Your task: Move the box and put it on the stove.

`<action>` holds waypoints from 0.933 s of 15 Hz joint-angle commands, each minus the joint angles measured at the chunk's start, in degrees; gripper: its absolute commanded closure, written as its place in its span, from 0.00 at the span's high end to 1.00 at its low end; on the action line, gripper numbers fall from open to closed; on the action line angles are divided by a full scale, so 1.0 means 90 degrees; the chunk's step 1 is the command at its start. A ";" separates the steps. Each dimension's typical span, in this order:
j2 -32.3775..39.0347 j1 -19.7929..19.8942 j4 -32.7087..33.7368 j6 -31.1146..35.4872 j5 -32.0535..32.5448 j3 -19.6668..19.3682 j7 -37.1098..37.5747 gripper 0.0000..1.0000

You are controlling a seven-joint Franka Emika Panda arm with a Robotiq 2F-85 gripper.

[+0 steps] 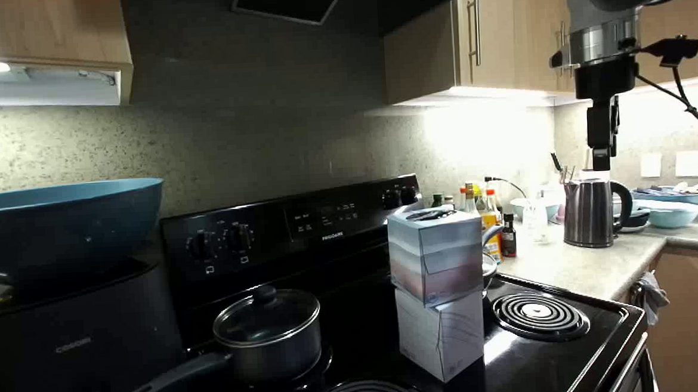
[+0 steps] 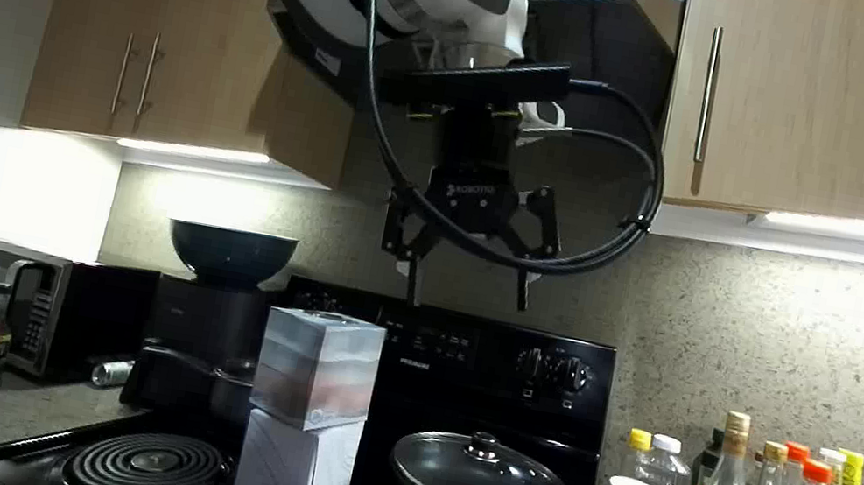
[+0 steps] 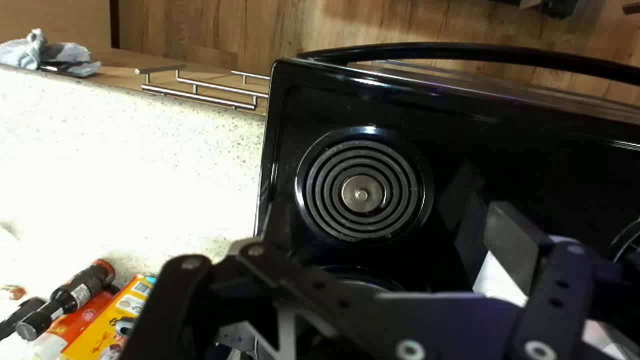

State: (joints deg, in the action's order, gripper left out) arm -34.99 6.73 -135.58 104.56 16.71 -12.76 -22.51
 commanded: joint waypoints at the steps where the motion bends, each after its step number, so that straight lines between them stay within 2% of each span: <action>1: 0.0003 -0.0018 0.0017 -0.0021 0.0004 -0.0012 0.0006 1.00; 8: 0.0075 -0.0090 0.0082 -0.0047 -0.0065 0.0013 -0.0029 1.00; 14: 0.0640 -0.0580 0.0496 0.0125 -0.0428 0.0551 0.0527 1.00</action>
State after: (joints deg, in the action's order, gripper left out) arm -33.35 3.22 -134.10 105.19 14.58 -10.38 -20.12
